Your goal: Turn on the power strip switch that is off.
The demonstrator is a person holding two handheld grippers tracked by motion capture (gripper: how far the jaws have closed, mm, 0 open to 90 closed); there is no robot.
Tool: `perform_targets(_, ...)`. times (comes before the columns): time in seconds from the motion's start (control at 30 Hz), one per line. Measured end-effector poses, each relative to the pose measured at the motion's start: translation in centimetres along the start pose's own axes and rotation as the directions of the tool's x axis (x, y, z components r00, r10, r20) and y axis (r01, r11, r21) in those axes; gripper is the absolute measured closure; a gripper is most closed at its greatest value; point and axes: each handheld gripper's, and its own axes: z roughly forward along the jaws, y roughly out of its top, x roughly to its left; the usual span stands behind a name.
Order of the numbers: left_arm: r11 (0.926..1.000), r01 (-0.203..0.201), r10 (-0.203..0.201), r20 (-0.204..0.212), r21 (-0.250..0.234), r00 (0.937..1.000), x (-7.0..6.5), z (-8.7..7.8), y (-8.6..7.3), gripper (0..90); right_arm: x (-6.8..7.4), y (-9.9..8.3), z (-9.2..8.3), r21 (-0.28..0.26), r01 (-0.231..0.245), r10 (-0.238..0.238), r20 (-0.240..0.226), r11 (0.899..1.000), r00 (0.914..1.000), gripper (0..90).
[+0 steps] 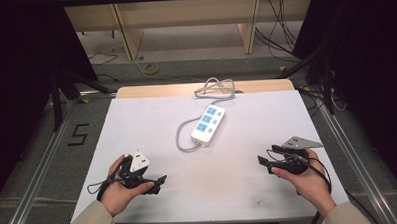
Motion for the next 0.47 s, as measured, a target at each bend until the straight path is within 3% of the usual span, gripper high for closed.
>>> perform_targets(0.47, 1.0, -0.004, 0.004, 0.003, 0.005, 1.0, -0.04, 0.07, 0.06, 7.4, 0.05, -0.15, 0.21, -0.005, -0.001, 0.001, -0.008, 1.0, 1.0, 29.4)
